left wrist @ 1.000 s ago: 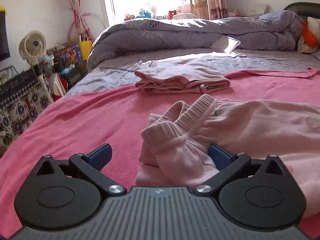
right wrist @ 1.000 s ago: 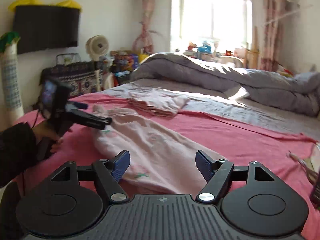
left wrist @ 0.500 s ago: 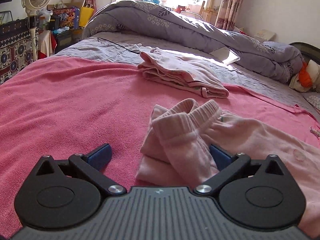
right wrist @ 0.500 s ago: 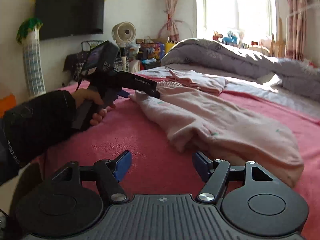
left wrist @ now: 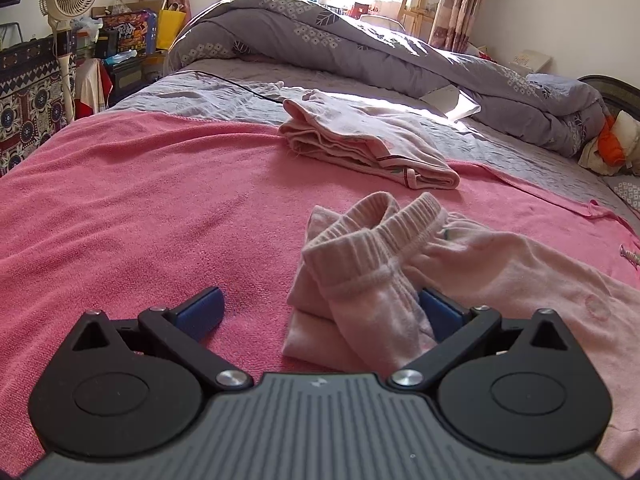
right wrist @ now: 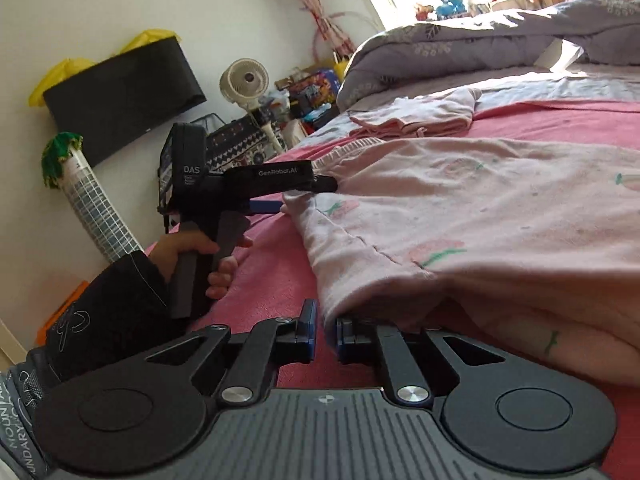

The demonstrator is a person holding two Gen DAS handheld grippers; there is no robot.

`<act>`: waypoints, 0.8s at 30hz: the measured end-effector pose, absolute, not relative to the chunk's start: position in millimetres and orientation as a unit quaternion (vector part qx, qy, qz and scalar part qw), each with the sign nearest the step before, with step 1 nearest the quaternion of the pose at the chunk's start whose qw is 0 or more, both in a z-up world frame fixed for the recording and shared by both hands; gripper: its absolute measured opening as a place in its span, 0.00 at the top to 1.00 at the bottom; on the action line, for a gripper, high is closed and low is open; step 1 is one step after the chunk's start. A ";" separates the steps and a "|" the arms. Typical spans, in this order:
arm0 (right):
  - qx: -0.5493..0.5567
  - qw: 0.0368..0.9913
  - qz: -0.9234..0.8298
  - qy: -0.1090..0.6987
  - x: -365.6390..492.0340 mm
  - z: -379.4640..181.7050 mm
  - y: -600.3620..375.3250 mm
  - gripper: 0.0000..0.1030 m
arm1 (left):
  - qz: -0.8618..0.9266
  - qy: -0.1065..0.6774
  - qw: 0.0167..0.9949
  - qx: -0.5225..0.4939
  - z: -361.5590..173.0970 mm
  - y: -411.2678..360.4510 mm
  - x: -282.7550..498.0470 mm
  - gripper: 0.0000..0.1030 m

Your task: Fold clothes

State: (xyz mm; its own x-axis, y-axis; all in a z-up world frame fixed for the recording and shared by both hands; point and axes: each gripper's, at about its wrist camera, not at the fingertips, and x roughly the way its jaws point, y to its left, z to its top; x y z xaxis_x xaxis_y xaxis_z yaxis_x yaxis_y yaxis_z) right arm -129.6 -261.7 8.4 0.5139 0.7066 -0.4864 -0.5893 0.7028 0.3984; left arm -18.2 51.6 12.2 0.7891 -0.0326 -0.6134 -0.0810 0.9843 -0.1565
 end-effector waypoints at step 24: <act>-0.026 0.859 0.347 0.376 68.2 41.5 -101.5 0.57 | 0.005 0.300 0.947 -0.112 6.0 66.8 -44.6 0.00</act>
